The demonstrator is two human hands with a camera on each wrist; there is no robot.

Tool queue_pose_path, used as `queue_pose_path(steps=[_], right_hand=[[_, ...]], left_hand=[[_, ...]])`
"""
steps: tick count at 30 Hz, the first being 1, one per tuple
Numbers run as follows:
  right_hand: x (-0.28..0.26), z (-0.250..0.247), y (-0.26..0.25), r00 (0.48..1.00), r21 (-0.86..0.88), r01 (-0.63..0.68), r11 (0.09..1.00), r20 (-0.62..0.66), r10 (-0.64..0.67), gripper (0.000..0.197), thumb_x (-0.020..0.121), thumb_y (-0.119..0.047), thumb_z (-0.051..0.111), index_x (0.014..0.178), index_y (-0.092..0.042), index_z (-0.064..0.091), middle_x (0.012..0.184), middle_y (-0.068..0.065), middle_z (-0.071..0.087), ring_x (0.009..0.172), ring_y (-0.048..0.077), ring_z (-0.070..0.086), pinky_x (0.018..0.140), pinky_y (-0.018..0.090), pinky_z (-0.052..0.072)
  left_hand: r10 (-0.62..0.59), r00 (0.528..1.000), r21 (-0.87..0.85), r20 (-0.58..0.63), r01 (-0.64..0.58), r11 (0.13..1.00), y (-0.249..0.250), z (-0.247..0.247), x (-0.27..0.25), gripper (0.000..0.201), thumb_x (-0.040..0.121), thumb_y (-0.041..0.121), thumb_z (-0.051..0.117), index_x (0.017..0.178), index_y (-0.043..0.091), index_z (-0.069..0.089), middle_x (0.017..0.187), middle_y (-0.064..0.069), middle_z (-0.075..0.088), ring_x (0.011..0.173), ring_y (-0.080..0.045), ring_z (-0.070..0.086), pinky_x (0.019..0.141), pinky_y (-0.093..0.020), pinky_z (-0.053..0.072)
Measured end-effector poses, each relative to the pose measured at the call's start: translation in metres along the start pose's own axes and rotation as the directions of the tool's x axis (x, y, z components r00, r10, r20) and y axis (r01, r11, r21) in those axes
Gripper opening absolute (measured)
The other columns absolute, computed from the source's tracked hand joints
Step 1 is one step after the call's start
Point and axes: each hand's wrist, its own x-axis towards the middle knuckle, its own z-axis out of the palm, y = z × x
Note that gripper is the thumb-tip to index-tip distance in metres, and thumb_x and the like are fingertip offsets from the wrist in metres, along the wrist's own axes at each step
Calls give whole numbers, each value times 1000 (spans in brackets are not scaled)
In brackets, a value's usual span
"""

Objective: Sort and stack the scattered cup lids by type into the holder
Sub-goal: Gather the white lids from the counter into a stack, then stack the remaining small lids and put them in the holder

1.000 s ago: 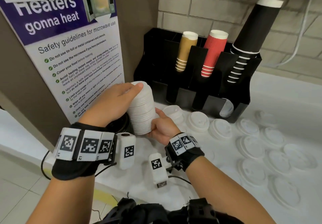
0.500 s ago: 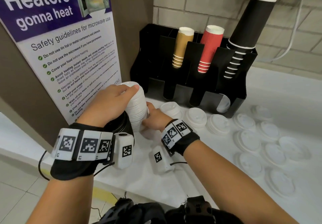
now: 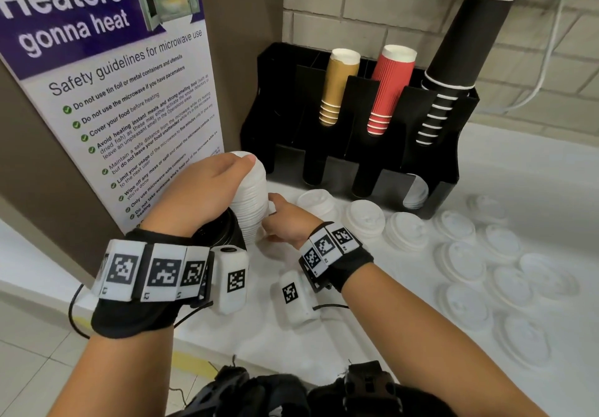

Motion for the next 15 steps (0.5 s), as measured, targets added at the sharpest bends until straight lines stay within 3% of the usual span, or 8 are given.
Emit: queue_pose_path(steps=[4, 7, 10, 12, 15], right_hand=[[-10, -13, -3, 999, 38, 21, 999, -33, -20, 71, 90, -5, 49, 151, -20, 16, 104, 12, 55, 101, 25, 58, 98, 40, 50], [-28, -44, -11, 982, 190, 149, 971, -146, -122, 58, 91, -1, 50, 143, -15, 29, 89, 4, 54, 80, 13, 56, 79, 28, 53], [-47, -100, -22, 899, 323, 295, 899, -413, -146, 38, 91, 0, 52, 124, -15, 44, 76, 1, 53, 65, 10, 51, 64, 24, 47], [-58, -144, -24, 818, 333, 352, 875, -564, -115, 19, 89, -2, 52, 98, -17, 49, 68, -2, 49, 56, 8, 45, 56, 20, 39], [-60, -198, -21, 731, 273, 269, 923, -683, -11, 19, 87, -9, 52, 73, -20, 45, 52, -8, 45, 47, 6, 41, 45, 17, 34]], left_hand=[[0, 1000, 4, -5, 0, 1000, 1, -1, -1, 40, 92, 59, 40, 110, 34, 65, 112, 11, 65, 109, -14, 56, 87, -33, 35], [49, 999, 51, -20, -48, 998, 8, -2, -2, 39, 90, 63, 41, 108, 37, 63, 113, 13, 62, 107, -12, 53, 85, -33, 34], [161, 985, -14, -67, -163, 987, 26, 0, -2, 17, 93, 53, 51, 100, 43, 62, 111, 18, 61, 105, -6, 53, 82, -27, 35], [249, 965, -126, -86, -259, 958, 40, 8, 0, 14, 93, 44, 56, 104, 38, 64, 108, 20, 62, 106, -3, 55, 83, -19, 38], [350, 936, -266, -30, -345, 900, 58, 31, -1, 17, 93, 32, 61, 108, 29, 66, 106, 18, 64, 105, 2, 57, 86, -12, 40]])
